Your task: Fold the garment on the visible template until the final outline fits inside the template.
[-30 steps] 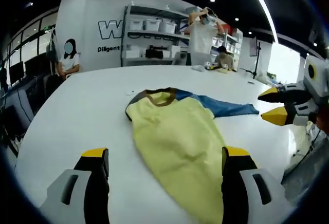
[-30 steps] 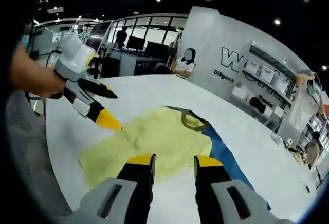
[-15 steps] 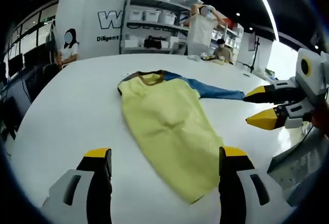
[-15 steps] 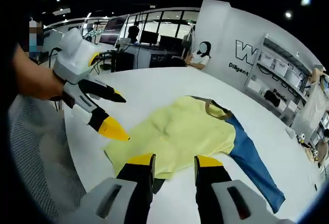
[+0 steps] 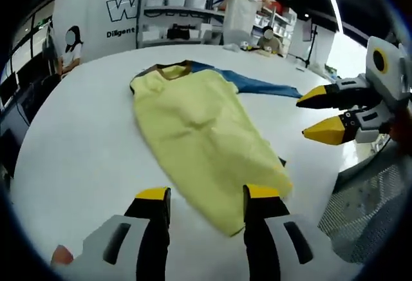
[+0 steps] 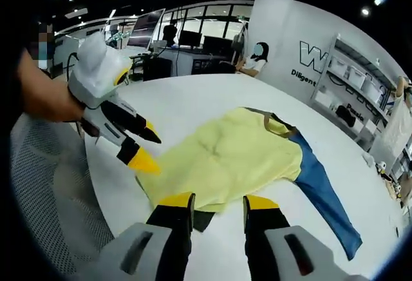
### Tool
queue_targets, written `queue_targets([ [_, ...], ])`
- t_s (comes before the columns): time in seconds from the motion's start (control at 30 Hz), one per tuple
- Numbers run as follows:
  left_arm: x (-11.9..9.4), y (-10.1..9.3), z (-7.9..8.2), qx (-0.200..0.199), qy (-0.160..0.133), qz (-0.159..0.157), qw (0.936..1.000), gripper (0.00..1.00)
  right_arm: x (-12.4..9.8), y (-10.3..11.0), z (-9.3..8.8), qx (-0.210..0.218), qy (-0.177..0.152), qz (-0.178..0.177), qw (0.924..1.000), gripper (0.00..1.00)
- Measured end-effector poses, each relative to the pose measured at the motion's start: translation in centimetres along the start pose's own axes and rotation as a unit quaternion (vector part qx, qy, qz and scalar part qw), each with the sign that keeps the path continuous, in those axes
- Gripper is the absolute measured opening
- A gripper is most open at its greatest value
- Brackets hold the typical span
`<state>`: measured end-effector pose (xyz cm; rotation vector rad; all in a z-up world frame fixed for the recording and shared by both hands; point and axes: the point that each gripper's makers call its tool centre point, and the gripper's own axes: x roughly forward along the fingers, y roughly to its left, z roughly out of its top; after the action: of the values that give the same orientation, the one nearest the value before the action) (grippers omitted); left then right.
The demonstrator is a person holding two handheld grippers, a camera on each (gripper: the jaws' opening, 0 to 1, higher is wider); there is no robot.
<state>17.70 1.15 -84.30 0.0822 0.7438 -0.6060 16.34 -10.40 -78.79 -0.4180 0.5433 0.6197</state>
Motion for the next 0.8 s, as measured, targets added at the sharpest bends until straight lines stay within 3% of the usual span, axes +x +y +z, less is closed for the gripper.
queue_targets([
  [0.13, 0.5, 0.0, -0.7, 0.010, 0.018, 0.005, 0.9998, 0.24, 0.0, 0.0, 0.0, 0.000, 0.000, 0.000, 1.0000, 0.28],
  [0.3, 0.8, 0.2, -2.1, 0.007, 0.049, 0.011, 0.9987, 0.25, 0.0, 0.0, 0.0, 0.001, -0.001, 0.001, 1.0000, 0.27],
  [0.4, 0.6, 0.2, -1.8, 0.015, 0.045, 0.014, 0.9988, 0.21, 0.0, -0.1, 0.0, 0.002, -0.001, -0.001, 1.0000, 0.27],
  [0.6, 0.6, 0.4, -1.9, 0.039, 0.059, 0.022, 0.9972, 0.04, 0.1, -0.2, -0.1, 0.005, 0.000, 0.000, 1.0000, 0.28],
  [0.8, 1.0, 0.3, -1.7, 0.038, 0.067, 0.021, 0.9968, 0.02, 0.2, -0.3, -0.7, 0.006, 0.013, 0.001, 0.9999, 0.27],
])
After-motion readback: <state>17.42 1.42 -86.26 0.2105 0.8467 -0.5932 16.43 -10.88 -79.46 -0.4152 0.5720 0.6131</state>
